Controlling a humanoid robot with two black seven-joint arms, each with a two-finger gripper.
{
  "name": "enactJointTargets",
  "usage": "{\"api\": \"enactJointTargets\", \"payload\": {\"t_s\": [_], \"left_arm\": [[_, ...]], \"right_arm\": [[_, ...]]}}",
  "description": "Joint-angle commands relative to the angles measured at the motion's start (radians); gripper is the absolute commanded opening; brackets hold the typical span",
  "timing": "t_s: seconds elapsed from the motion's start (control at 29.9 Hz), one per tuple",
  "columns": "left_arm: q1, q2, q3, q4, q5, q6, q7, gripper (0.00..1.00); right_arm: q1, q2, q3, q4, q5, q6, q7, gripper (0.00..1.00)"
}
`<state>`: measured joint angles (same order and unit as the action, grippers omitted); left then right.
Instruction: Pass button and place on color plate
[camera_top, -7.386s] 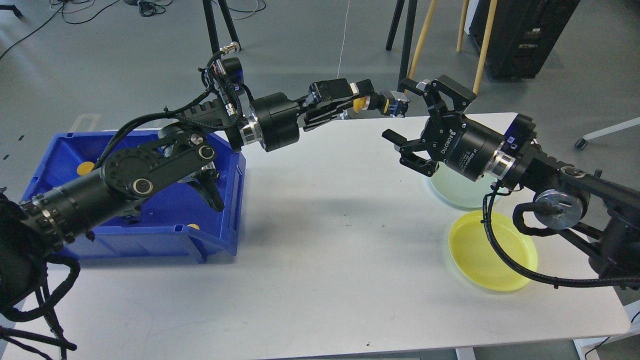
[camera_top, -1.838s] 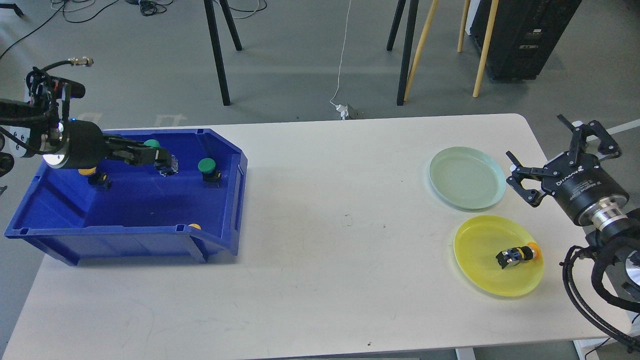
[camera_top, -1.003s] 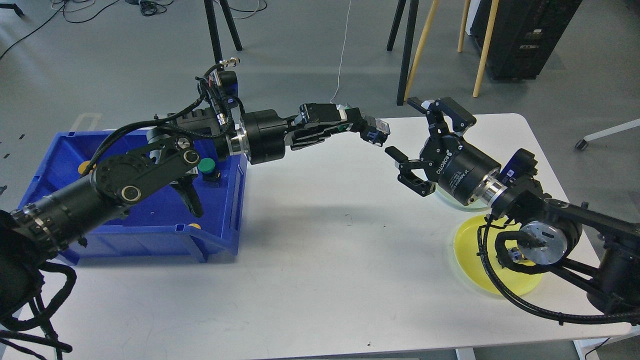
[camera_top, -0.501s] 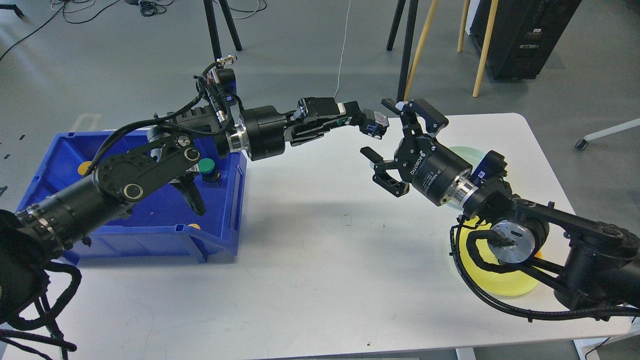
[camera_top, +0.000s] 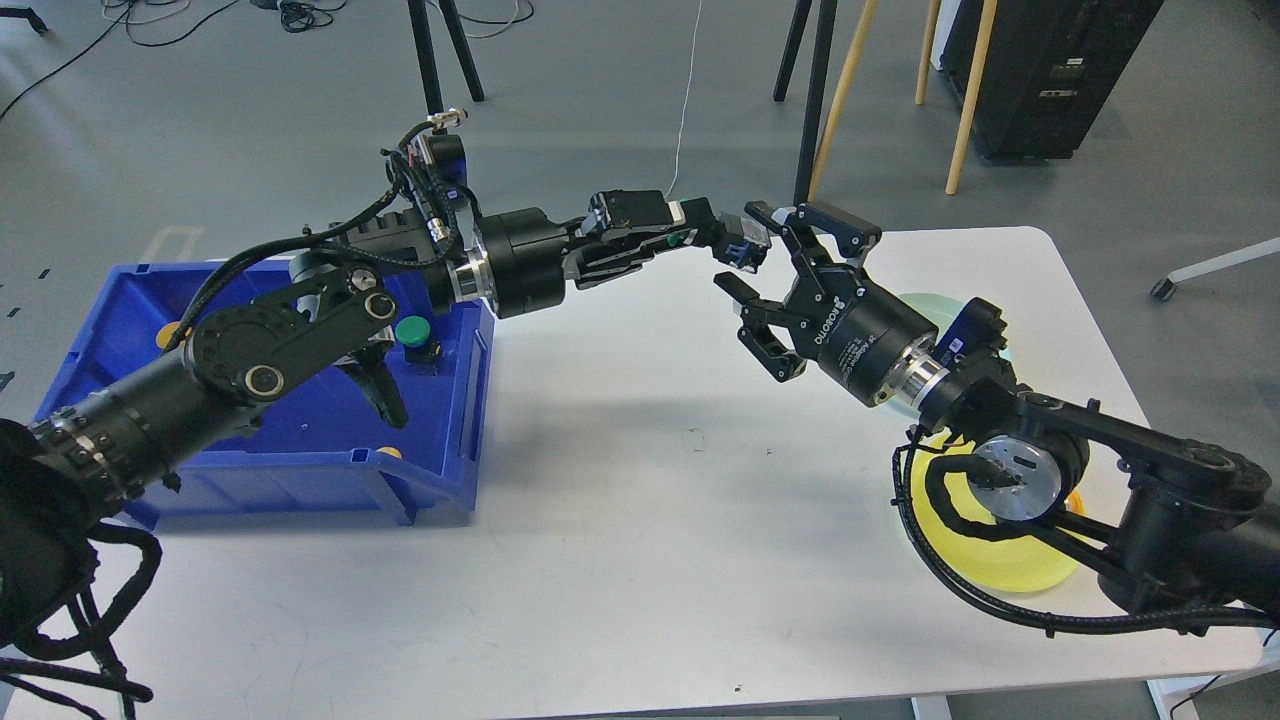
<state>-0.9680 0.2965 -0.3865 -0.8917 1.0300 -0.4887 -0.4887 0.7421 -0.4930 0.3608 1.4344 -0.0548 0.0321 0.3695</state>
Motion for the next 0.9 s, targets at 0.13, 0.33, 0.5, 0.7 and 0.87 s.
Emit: {"api": "enactJointTargets", "payload": {"t_s": [0.13,0.33,0.5,0.7,0.87], "left_arm": [[0.02,0.0,0.0,0.0,0.001,0.0,0.0,0.08],[0.021,-0.003,-0.012,-0.007,-0.08,0.0,0.0,0.86],[0.021,0.001,-0.018,-0.009,-0.148,0.0,0.0,0.92],[0.021,0.009,-0.018,-0.009,-0.206,0.0,0.0,0.92],[0.023,0.007,-0.017,-0.007,-0.209,0.0,0.0,0.92]], "right_arm": [[-0.003,0.004,0.007,0.004,0.003,-0.017,0.0,0.0],[-0.004,0.004,0.01,0.003,0.003,-0.018,0.0,0.0],[-0.026,0.002,0.044,0.0,0.024,-0.029,-0.001,0.0],[-0.133,0.005,0.177,-0.052,0.186,-0.145,-0.015,0.0],[-0.144,0.069,0.238,-0.319,0.426,-0.354,-0.073,0.0]]}}
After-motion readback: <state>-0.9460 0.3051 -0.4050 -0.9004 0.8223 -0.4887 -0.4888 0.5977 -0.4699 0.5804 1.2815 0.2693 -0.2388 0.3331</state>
